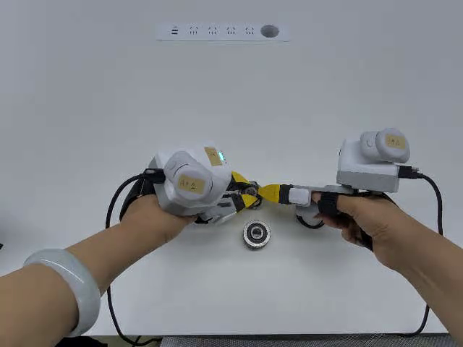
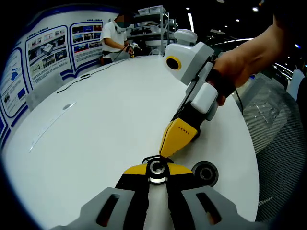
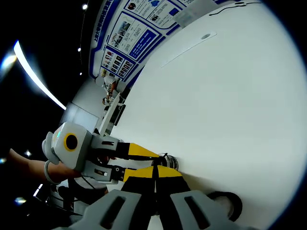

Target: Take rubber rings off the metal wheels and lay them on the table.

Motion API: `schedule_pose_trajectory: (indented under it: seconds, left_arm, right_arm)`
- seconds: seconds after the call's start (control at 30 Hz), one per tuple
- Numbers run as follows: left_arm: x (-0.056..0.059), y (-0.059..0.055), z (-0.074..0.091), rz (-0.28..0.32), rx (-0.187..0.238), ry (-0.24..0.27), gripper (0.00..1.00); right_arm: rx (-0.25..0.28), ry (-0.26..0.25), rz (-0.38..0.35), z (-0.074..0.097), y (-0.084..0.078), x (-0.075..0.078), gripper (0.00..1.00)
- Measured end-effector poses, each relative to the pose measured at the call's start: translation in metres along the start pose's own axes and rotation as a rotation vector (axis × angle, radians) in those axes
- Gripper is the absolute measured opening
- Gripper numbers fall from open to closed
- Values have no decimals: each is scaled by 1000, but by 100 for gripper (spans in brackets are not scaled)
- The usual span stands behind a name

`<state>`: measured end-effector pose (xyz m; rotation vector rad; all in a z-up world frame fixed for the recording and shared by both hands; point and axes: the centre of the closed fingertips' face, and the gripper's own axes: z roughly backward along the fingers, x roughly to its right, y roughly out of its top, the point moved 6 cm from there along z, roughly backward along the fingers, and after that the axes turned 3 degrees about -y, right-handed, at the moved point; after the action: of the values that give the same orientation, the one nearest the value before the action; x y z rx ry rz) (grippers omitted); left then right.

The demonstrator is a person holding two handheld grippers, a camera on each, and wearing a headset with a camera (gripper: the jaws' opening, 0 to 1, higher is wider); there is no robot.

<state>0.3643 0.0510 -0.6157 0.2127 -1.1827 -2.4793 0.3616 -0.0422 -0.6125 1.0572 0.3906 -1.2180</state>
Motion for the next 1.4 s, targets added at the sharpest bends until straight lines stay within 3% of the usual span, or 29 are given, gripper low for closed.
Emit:
schedule_pose_trajectory:
  seconds: [0.2,0.73,1.07,1.4]
  left_arm:
    - [0,0,0,-2,0,-1,13]
    - [1,0,0,-17,6,-3,14]
    - [1,1,6,-23,19,6,24]
    - [-1,-9,12,-8,19,16,31]
  right_arm:
    - [5,23,-4,0,1,-4,1]
    - [15,-14,-2,1,0,4,2]
    - [15,-15,-4,2,0,5,2]
    - [22,6,1,3,1,-3,2]
